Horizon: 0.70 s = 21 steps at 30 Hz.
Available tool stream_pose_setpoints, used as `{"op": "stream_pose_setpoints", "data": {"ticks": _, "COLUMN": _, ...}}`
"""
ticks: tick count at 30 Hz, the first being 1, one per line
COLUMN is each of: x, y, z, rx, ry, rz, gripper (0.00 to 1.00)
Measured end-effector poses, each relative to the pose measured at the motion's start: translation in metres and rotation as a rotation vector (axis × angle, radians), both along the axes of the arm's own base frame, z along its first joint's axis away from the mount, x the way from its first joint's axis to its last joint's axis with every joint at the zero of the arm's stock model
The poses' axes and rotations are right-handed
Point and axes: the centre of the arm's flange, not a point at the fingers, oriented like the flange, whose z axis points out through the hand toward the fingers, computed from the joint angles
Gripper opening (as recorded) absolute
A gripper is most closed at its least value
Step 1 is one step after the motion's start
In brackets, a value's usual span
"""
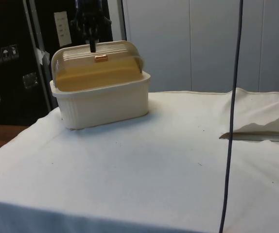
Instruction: Open the lid, then close it.
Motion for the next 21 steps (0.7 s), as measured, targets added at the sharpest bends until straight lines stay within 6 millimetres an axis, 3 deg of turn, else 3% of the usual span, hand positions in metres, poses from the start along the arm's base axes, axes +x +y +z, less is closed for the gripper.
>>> {"op": "stream_pose_setpoints", "data": {"ticks": 10, "x": 0.005, "y": -0.011, "z": 0.002, "rx": -0.015, "ry": -0.010, "rz": -0.002, "gripper": 0.00}}
{"op": "stream_pose_setpoints", "data": {"ticks": 21, "x": 0.007, "y": -0.023, "z": -0.010, "rx": -0.056, "ry": -0.001, "rz": 0.001, "gripper": 0.00}}
